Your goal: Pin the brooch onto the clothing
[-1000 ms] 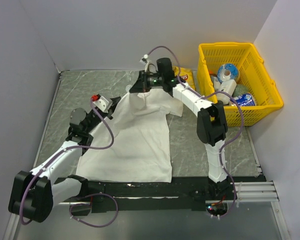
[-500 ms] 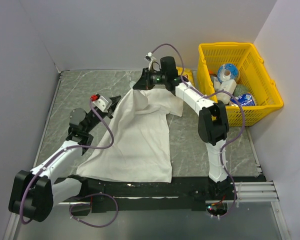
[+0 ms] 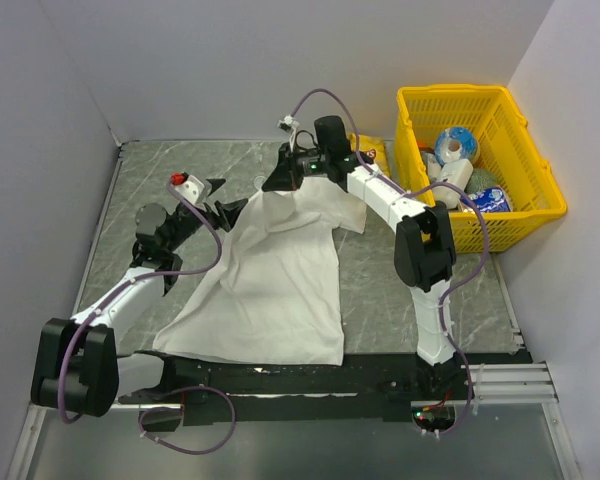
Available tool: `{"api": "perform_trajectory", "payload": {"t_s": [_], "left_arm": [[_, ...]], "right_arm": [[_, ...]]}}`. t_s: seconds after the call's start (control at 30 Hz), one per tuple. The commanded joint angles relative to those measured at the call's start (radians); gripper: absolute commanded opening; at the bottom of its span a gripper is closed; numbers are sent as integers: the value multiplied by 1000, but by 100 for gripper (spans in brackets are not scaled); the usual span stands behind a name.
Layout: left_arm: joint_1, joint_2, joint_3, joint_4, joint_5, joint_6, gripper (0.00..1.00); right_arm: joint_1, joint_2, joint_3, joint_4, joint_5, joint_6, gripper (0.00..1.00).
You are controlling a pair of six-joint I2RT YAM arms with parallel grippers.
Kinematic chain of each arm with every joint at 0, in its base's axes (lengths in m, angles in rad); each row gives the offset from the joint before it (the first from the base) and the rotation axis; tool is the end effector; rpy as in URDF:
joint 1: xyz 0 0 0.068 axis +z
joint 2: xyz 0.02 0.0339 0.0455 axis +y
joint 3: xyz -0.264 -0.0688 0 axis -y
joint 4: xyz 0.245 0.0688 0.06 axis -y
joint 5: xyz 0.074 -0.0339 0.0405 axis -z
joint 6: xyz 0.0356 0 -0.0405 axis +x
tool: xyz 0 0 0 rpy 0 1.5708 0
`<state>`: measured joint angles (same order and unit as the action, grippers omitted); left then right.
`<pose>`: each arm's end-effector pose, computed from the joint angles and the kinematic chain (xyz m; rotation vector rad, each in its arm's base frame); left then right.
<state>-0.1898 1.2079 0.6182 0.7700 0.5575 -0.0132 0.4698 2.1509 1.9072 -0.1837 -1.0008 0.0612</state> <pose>0.2575 -0.0686 0.2926 0.5860 1.3165 -0.5537 0.4338 0.2539 0.2948 -1.0451 1.7333 1.3298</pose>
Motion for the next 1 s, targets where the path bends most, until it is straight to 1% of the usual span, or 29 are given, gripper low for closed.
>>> {"api": "perform_trajectory", "payload": {"t_s": [0.0, 0.1, 0.17, 0.2, 0.27, 0.33, 0.37, 0.5, 0.6, 0.67, 0.7, 0.77, 0.97], "left_arm": [[29, 31, 55, 89, 143, -96, 76], [36, 70, 89, 55, 238, -100, 73], [38, 82, 113, 14, 298, -76, 68], [36, 88, 118, 6, 312, -68, 61], [38, 90, 117, -1, 329, -45, 57], [38, 88, 112, -3, 332, -38, 49], [36, 88, 114, -9, 331, -24, 47], [38, 110, 130, -61, 329, -5, 52], [38, 120, 126, -57, 326, 1, 51], [39, 125, 123, -51, 321, 2, 49], [39, 133, 124, -55, 320, 2, 45], [44, 143, 132, -55, 329, 2, 43], [49, 197, 129, 66, 372, -44, 38]], "right_arm": [[32, -37, 59, -62, -116, -162, 5], [44, -57, 44, -89, -144, -254, 6], [50, -77, 27, -102, -170, -291, 6], [56, -82, 23, -103, -174, -323, 6], [61, -92, 23, -128, -186, -351, 6], [63, -94, 24, -132, -188, -363, 6], [63, -94, 27, -138, -193, -365, 6], [63, -102, 20, -129, -206, -371, 6], [64, -108, 18, -132, -214, -377, 6], [64, -111, 18, -129, -211, -377, 6], [63, -112, 16, -132, -214, -380, 6], [63, -115, 12, -126, -219, -379, 6], [66, -117, 10, -126, -237, -382, 7]]}}
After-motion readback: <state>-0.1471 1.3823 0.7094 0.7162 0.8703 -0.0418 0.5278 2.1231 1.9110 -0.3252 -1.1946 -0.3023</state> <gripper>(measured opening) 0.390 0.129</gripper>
